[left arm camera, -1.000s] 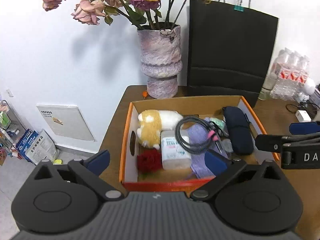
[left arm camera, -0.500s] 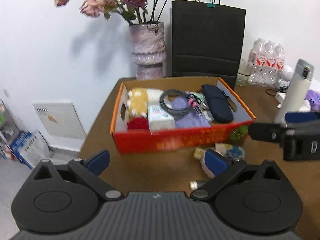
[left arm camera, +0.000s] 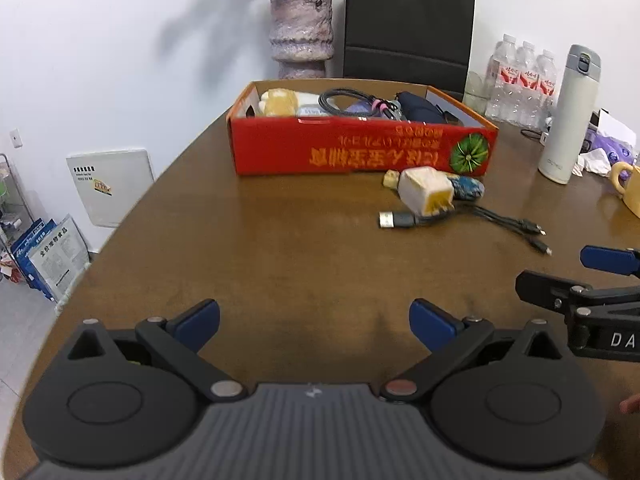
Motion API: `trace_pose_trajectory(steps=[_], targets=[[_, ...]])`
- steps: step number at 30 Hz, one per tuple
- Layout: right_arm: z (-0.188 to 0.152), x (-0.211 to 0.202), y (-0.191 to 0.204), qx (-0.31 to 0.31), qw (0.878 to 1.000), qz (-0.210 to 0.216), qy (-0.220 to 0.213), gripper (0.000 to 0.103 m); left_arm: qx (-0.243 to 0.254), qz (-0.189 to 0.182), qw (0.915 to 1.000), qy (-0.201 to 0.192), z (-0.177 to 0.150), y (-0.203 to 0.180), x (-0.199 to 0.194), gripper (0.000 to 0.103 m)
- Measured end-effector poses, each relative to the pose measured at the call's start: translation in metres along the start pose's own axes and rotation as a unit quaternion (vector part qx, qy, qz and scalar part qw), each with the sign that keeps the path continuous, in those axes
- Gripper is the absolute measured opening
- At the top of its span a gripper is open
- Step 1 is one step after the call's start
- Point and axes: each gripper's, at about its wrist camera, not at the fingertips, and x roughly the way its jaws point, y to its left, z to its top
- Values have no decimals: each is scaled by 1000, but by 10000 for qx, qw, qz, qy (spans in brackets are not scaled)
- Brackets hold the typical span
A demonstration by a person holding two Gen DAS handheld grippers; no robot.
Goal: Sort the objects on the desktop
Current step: 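Withdraw both tools from the box back to the table, then grasp the white plug adapter with the left tool while the right tool grasps the USB cable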
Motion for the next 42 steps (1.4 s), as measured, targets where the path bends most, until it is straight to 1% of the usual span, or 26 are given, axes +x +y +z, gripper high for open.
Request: trace_pose_trajectory(steps=[3,5,9,10,12,13,15,16,19,22,23,25,27,29,30,31,32,33,34,35,36,37,39,42], targets=[[-16,-6,5,-8,9999,-105,8,97,-41,-121,9999,61,-13,-1,0,103],[-23,-8,4,21,10000,-47,85,98,38,-136,9999,60,-19,-4,0,103],[-28,-9,3,42,9999,7,152,99,242,-85,9997,55,-28,-11,3,103],[-28,-9,3,68,9998,30,164,100,256,-89,9996,68,-30,-12,4,103],[-30,-7,4,85,9996,79,255,101,269,-110,9995,101,-32,-14,8,103],[-31,-6,5,58,9995,78,290,101,266,-110,9996,44,-32,-14,9,103],[-33,-4,6,3,9996,37,284,101,318,-136,9994,67,-29,-16,11,103],[-32,-6,5,-19,9998,41,204,101,317,-178,9993,65,-26,-17,12,103],[-23,-10,-4,-26,9999,116,-36,101,256,-335,9990,-122,-9,-19,15,103],[-12,-7,-22,101,9995,-100,-277,101,201,-393,9986,-292,19,-29,27,103],[-10,-4,-28,197,9993,-180,-268,101,150,-432,9984,-340,30,-33,32,103],[-6,5,-44,493,9982,-329,-122,101,69,-677,9968,-422,50,-43,42,103],[-7,10,-56,757,9966,-329,-54,100,8,-910,9950,-412,69,-55,58,103],[-8,12,-61,844,9961,-266,-24,100,28,-947,9949,-353,82,-69,76,103],[-8,13,-62,830,9962,-265,-22,100,130,-873,9954,-370,88,-78,85,101],[-8,14,-62,788,9965,-272,-24,100,267,-750,9960,-417,92,-86,94,97],[-8,14,-61,745,9968,-281,-23,100,411,-643,9961,-449,95,-91,101,88],[-7,15,-61,707,9971,-292,-16,100,521,-526,9966,-362,97,-95,110,81],[-7,16,-60,676,9973,-286,-13,100,534,-470,9972,-220,99,-97,118,61],[-8,16,-61,660,9975,-266,-15,100,455,-530,9976,-19,100,-95,125,50],[-8,16,-61,667,9975,-246,-7,100,267,-660,9974,87,99,-89,128,47],[-8,16,-62,688,9974,-236,1,100,76,-760,9970,103,98,-83,129,46],[-8,19,-62,720,9972,-221,31,100,-111,-821,9965,117,97,-74,126,44],[-8,24,-60,690,9973,-209,123,100,-258,-948,9951,-105,100,-61,110,43]])
